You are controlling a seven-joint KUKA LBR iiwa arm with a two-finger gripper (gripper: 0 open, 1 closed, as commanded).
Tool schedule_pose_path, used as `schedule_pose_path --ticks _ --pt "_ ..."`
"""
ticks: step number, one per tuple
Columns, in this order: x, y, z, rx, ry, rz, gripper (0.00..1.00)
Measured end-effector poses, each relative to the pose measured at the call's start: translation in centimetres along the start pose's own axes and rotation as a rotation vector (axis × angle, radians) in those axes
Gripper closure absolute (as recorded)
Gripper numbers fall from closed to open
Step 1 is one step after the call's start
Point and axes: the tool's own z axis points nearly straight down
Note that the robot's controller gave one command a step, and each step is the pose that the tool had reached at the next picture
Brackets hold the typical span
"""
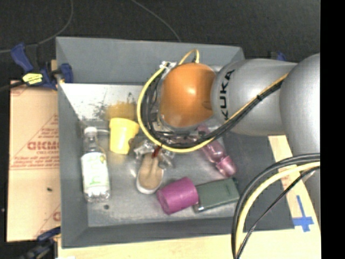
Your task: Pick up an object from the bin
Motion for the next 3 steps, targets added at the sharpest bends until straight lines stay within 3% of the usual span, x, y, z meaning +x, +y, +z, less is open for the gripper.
schedule_pose_path --ticks 2,3 --pt "0.0 0.1 -0.4 -0.002 0.0 0.001 1.0" --pt "0.2 0.2 -2.3 -0.008 0.006 0.001 1.0"
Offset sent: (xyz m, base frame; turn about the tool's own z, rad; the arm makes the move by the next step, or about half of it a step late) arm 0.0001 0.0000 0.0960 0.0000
